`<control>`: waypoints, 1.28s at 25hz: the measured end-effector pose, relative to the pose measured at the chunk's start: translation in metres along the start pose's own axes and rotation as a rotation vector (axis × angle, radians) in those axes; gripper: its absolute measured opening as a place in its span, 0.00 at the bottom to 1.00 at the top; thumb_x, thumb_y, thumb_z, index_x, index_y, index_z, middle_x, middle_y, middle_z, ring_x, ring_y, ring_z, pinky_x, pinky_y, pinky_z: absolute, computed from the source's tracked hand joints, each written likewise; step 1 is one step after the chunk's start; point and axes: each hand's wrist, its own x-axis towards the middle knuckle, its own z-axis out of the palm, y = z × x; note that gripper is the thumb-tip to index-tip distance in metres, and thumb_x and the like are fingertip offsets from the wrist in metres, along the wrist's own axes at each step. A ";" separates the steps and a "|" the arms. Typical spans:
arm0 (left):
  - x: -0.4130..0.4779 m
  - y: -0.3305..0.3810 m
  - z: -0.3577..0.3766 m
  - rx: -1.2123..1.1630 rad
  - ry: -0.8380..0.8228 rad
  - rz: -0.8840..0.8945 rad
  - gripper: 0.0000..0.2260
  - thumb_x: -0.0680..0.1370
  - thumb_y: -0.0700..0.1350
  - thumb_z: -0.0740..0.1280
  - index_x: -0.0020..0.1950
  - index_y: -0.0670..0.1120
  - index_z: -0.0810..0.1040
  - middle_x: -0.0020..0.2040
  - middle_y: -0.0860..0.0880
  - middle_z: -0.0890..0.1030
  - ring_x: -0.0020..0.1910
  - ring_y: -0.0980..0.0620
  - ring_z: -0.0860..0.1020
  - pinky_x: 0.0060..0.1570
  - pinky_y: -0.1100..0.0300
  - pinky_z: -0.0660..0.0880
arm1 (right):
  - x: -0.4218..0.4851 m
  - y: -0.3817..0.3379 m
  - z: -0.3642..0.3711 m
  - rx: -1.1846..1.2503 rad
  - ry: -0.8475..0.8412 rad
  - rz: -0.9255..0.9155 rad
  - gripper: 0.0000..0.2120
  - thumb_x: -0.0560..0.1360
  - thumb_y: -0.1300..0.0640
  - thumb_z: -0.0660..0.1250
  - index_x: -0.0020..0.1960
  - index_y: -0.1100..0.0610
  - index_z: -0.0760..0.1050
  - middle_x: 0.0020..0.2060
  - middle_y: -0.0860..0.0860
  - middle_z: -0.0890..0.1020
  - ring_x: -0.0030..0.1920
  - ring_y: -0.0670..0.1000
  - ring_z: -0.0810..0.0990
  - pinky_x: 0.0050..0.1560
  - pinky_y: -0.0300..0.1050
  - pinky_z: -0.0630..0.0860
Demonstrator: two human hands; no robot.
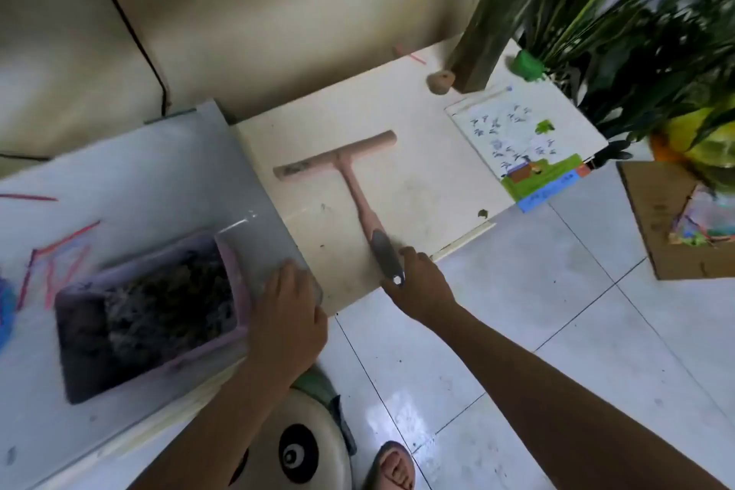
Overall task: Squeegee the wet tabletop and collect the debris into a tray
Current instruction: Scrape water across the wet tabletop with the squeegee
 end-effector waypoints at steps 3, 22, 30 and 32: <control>0.005 -0.005 0.005 0.039 0.144 0.049 0.19 0.74 0.43 0.65 0.64 0.39 0.73 0.68 0.39 0.69 0.67 0.41 0.68 0.59 0.49 0.72 | 0.019 -0.004 0.014 0.004 0.125 0.023 0.25 0.75 0.49 0.66 0.65 0.61 0.65 0.57 0.58 0.73 0.59 0.59 0.72 0.53 0.50 0.72; 0.000 0.026 -0.036 0.376 0.003 0.080 0.28 0.80 0.53 0.54 0.77 0.44 0.53 0.78 0.42 0.48 0.77 0.44 0.52 0.71 0.48 0.56 | -0.050 -0.026 -0.083 0.343 0.274 0.133 0.11 0.73 0.56 0.62 0.50 0.58 0.62 0.42 0.53 0.74 0.44 0.59 0.74 0.41 0.47 0.71; -0.058 0.170 -0.087 -0.348 -0.287 0.195 0.14 0.79 0.48 0.61 0.64 0.49 0.75 0.60 0.47 0.79 0.59 0.45 0.77 0.56 0.56 0.72 | -0.247 0.066 -0.121 0.383 0.543 0.342 0.14 0.75 0.46 0.64 0.47 0.55 0.64 0.31 0.47 0.72 0.36 0.58 0.73 0.33 0.46 0.65; -0.090 0.215 -0.079 -0.685 -0.542 0.088 0.06 0.80 0.47 0.61 0.53 0.49 0.77 0.53 0.45 0.81 0.48 0.47 0.80 0.45 0.59 0.73 | -0.297 0.088 -0.119 0.371 0.624 0.391 0.15 0.75 0.44 0.63 0.47 0.54 0.65 0.29 0.47 0.72 0.35 0.59 0.73 0.30 0.46 0.62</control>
